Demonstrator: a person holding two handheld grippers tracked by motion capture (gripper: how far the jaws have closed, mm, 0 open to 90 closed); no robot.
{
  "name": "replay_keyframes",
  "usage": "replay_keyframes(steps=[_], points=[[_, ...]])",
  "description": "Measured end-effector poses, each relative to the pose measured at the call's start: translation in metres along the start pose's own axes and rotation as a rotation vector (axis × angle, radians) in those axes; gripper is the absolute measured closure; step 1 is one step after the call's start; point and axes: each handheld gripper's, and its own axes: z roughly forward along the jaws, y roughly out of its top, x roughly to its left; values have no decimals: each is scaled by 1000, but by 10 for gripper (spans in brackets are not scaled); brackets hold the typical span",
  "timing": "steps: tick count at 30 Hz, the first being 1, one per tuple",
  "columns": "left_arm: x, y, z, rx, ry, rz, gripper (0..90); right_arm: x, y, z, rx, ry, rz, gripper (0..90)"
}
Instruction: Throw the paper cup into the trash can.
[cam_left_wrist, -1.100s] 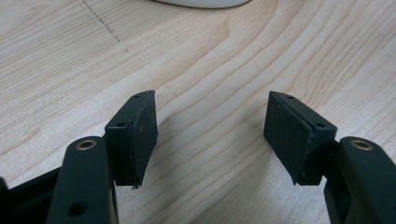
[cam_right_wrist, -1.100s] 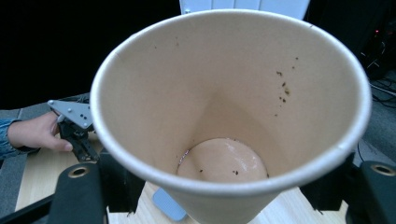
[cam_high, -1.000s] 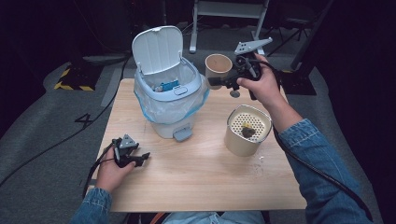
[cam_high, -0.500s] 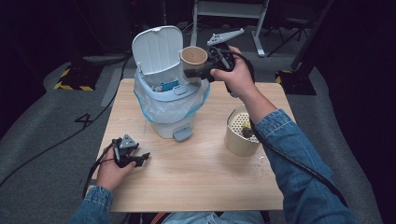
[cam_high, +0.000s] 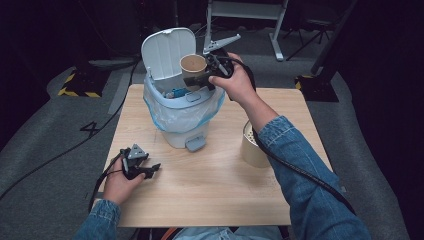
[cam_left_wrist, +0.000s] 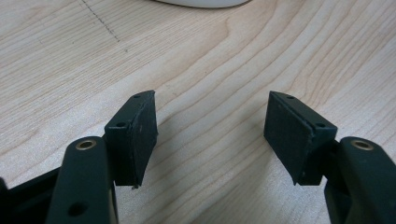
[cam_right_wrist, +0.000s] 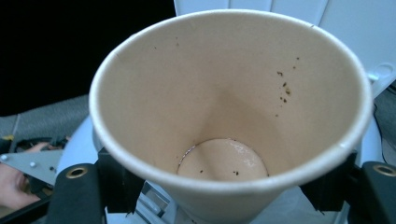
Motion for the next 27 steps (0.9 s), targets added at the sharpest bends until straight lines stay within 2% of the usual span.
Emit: replay_keyframes(steps=[5, 8, 10, 12, 14, 16, 20, 23, 27], points=[[0, 0, 0, 0, 0, 0, 350, 1, 0, 4, 33, -10, -3, 277], [0, 0, 0, 0, 1, 0, 350, 1, 1, 6, 59, -34, -20, 274], [0, 0, 0, 1, 0, 1, 350, 0, 1, 8, 76, -23, -26, 265], [0, 0, 0, 0, 0, 0, 350, -1, 0, 9, 97, -26, -52, 218], [0, 0, 0, 0, -1, 0, 350, -1, 0, 11, 85, -38, -61, 152], [0, 0, 0, 1, -1, 1, 350, -2, -1, 12, 85, -29, -75, 156], [0, 0, 0, 0, -1, 1, 350, -1, 0, 13, 65, -36, -71, 160], [0, 0, 0, 0, 0, 0, 349, 1, 3, 11, 18, -42, -70, 162], [0, 0, 0, 0, 0, 0, 349, 3, 5, 9, -5, -60, -84, 166]])
